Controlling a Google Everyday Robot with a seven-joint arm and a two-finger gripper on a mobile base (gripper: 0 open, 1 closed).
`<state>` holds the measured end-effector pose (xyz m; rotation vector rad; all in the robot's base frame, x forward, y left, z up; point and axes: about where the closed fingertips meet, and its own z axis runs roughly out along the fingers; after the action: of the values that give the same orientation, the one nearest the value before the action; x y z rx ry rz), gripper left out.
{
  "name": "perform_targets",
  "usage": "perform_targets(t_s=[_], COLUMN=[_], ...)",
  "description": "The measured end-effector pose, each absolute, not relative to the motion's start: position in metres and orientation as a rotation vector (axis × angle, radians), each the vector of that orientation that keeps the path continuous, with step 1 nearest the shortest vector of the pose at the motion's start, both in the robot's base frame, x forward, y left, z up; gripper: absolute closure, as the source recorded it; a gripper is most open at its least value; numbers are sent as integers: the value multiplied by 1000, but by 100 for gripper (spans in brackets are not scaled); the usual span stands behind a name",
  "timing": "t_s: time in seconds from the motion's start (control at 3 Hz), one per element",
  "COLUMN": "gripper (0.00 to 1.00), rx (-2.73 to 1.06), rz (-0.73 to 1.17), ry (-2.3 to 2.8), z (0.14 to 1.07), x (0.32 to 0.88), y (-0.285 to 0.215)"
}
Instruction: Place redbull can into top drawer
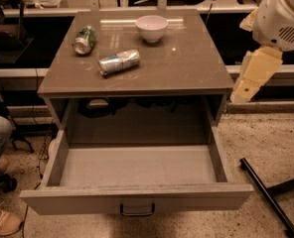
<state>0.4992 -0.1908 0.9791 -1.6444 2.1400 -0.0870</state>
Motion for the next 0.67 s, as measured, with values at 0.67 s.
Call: perform_targets(t_s=[0.67], gripper=[0], rx=[-1687], rz=[22], ry=[2030], z=[967], x=[568], y=[-131])
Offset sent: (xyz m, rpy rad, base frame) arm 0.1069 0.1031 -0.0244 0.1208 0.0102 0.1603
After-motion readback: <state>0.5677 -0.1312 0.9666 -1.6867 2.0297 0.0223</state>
